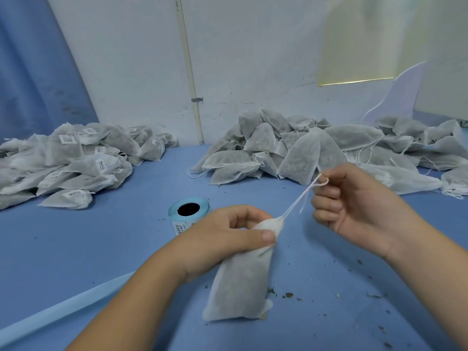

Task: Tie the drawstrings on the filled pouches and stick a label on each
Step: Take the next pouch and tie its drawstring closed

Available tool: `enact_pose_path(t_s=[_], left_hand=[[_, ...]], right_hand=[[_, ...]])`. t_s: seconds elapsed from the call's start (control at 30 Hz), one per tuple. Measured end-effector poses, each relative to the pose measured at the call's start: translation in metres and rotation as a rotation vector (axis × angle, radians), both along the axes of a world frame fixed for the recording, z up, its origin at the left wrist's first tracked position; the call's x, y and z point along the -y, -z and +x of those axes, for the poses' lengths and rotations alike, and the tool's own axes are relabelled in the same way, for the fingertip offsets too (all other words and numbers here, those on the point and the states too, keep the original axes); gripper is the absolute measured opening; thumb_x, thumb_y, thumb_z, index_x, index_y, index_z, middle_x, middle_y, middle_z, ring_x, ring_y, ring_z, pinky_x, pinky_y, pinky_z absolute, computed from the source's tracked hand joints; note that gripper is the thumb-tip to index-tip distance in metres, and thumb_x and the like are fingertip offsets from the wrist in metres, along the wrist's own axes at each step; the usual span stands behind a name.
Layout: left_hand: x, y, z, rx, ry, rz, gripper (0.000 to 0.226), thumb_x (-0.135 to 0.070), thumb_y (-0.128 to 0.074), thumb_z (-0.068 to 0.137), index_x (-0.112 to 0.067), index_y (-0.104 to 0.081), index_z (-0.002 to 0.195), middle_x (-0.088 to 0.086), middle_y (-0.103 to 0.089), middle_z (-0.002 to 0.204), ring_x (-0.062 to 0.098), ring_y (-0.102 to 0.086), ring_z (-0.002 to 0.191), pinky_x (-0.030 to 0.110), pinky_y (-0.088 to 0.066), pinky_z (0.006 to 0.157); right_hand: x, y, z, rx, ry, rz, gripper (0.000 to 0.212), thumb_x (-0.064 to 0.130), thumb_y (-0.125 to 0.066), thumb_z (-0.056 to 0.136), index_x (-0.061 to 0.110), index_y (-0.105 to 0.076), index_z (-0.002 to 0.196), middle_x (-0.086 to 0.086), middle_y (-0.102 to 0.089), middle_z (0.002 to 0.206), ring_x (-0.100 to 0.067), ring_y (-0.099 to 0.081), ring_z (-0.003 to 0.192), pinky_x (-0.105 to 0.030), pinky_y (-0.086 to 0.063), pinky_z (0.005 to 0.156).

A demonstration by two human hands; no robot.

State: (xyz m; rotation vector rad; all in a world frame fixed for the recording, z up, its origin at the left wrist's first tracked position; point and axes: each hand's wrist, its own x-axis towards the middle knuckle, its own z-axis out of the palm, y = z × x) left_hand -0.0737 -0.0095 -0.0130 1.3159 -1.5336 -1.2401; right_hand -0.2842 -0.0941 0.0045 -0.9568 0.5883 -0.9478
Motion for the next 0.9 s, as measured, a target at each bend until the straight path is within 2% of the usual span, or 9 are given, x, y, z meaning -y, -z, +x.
enact_pose_path(t_s=[0.13,0.23,0.37,0.47,0.53,0.63,0.73,0.8,0.9], left_hand=[[0.0,0.003,-0.006,0.117,0.01,0.037,0.034,-0.049,-0.075,0.064,-0.036,-0.073,0.095,-0.016,-0.071,0.088,0.004,-0.066,0.08,0.022,-0.048,0.072],[0.002,0.003,-0.015,0.214,-0.099,-0.021,0.02,-0.048,-0.068,0.074,-0.028,-0.071,0.076,-0.016,-0.064,0.068,0.002,-0.061,0.064,0.019,-0.044,0.062],[0.003,0.008,-0.026,0.36,-0.296,-0.218,0.042,-0.04,-0.06,0.088,-0.018,-0.05,0.054,-0.015,-0.046,0.055,0.002,-0.044,0.05,0.012,-0.032,0.049],[0.006,0.011,-0.027,0.292,-0.38,-0.292,0.049,-0.037,-0.057,0.092,-0.011,-0.035,0.056,-0.01,-0.031,0.052,0.007,-0.031,0.049,0.019,-0.025,0.046],[0.007,0.01,-0.025,0.225,-0.423,-0.307,0.05,-0.037,-0.056,0.093,-0.014,-0.032,0.056,-0.009,-0.028,0.053,0.009,-0.027,0.049,0.019,-0.022,0.044],[0.008,0.009,-0.023,0.099,-0.429,-0.246,0.052,-0.038,-0.054,0.095,-0.021,-0.039,0.048,-0.012,-0.035,0.05,0.006,-0.033,0.047,0.014,-0.029,0.044],[0.007,0.008,-0.022,-0.091,-0.283,-0.13,0.049,-0.046,-0.054,0.096,-0.025,-0.062,0.053,-0.01,-0.058,0.056,0.007,-0.055,0.054,0.018,-0.044,0.052],[0.004,0.007,-0.02,-0.153,-0.18,-0.115,0.037,-0.055,-0.061,0.088,-0.025,-0.073,0.068,-0.004,-0.07,0.071,0.01,-0.066,0.069,0.021,-0.051,0.062],[-0.005,0.007,-0.016,-0.251,-0.134,-0.106,0.03,-0.047,-0.07,0.076,-0.02,-0.078,0.086,0.003,-0.075,0.088,0.015,-0.071,0.082,0.023,-0.053,0.07]], right_hand=[[0.004,0.001,-0.003,0.021,0.192,-0.025,0.02,0.013,-0.056,0.081,0.015,-0.05,0.062,0.004,-0.028,0.056,-0.009,-0.025,0.043,-0.02,-0.022,0.039],[0.0,0.001,0.0,-0.005,0.315,-0.148,0.021,0.011,-0.058,0.083,0.013,-0.052,0.063,0.003,-0.031,0.055,-0.011,-0.026,0.045,-0.022,-0.023,0.042],[-0.02,0.002,0.005,-0.36,0.468,-0.745,0.021,0.01,-0.067,0.081,0.013,-0.06,0.061,0.01,-0.042,0.051,-0.006,-0.035,0.048,-0.017,-0.032,0.048],[-0.035,0.008,0.014,-0.608,0.37,-1.243,0.013,0.017,-0.066,0.078,0.02,-0.062,0.066,0.01,-0.046,0.058,-0.007,-0.043,0.054,-0.015,-0.035,0.053],[-0.04,0.014,0.018,-0.783,0.291,-1.428,0.008,0.023,-0.064,0.079,0.021,-0.062,0.071,0.012,-0.047,0.065,-0.005,-0.044,0.061,-0.02,-0.039,0.055],[-0.042,0.018,0.019,-0.908,0.243,-1.513,0.009,0.025,-0.061,0.081,0.02,-0.064,0.074,0.013,-0.051,0.071,-0.005,-0.048,0.064,-0.03,-0.046,0.056],[-0.04,0.017,0.019,-0.945,0.272,-1.535,0.014,0.024,-0.06,0.083,0.018,-0.065,0.071,0.008,-0.053,0.071,-0.013,-0.051,0.062,-0.038,-0.047,0.054],[-0.039,0.016,0.018,-0.887,0.284,-1.511,0.013,0.022,-0.061,0.083,0.019,-0.069,0.074,0.009,-0.054,0.073,-0.011,-0.051,0.063,-0.034,-0.046,0.055],[-0.043,0.016,0.019,-0.725,0.23,-1.451,0.013,0.017,-0.062,0.082,0.021,-0.075,0.082,0.01,-0.057,0.079,-0.007,-0.054,0.07,-0.023,-0.044,0.06]])
